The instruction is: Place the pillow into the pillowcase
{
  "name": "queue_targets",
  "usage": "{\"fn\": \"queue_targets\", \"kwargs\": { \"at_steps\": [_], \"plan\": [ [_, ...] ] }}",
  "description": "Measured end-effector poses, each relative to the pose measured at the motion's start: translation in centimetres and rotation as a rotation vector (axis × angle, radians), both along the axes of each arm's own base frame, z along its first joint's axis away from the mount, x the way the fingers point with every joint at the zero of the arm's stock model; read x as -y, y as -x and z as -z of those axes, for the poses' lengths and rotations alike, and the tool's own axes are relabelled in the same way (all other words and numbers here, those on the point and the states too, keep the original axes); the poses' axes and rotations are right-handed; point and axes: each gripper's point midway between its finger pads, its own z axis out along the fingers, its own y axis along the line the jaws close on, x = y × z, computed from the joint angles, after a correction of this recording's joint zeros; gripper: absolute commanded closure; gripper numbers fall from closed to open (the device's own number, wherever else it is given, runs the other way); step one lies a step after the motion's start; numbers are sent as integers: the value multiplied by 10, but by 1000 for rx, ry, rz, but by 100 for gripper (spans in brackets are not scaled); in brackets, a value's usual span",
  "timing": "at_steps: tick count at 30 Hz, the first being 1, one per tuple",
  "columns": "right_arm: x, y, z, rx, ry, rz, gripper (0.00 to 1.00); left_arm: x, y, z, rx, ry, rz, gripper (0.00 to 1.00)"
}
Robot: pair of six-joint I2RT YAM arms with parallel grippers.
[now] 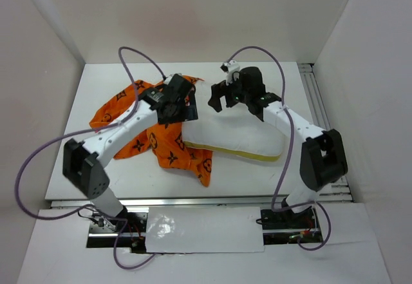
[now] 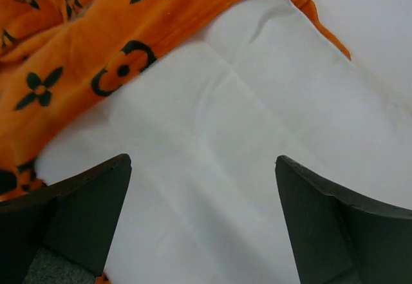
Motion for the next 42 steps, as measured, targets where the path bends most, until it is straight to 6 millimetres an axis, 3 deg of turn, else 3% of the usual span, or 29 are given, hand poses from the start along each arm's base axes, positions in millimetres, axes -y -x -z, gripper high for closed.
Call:
{"fn": "queue_targets", "kwargs": {
  "at_steps": [6, 10, 14, 16, 18, 20, 21, 22, 23, 26, 30, 34, 38, 42],
  "plan": [
    [-6, -54, 18, 112, 161, -102, 0, -3, -65, 30, -37, -130, 51, 2],
    [0, -98, 31, 149, 219, -140, 0, -4, -102, 43, -44, -154, 53, 14],
    [-3, -132, 59, 128, 244, -220, 0, -23, -140, 53, -41, -165, 19, 28],
    [-8, -137, 82, 88, 243, -278, 1, -32, -155, 61, -46, -169, 9, 30],
    [-15, -135, 106, 42, 231, -346, 8, -39, -163, 70, -61, -170, 11, 41],
    [-21, -130, 122, 10, 215, -397, 27, -40, -166, 79, -77, -173, 17, 59],
    [-22, -128, 125, 4, 206, -413, 53, -39, -166, 81, -81, -177, 30, 83],
    [-24, -127, 125, 7, 201, -427, 66, -37, -166, 82, -81, -176, 43, 96],
    [-24, -126, 125, 7, 195, -433, 77, -35, -167, 80, -76, -175, 52, 100],
    [-26, -125, 120, 11, 174, -434, 100, -29, -170, 71, -53, -168, 79, 100],
    [-20, -119, 112, 18, 159, -365, 100, -20, -172, 61, -27, -159, 113, 100],
    [-9, -106, 97, 4, 141, -263, 100, -2, -161, 47, 6, -158, 164, 100],
    [1, -88, 69, -1, 86, -168, 100, 35, -138, 10, 87, -124, 262, 100],
    [3, -64, 24, 39, 0, -101, 100, 79, -113, -34, 192, -55, 369, 100]
  ]
}}
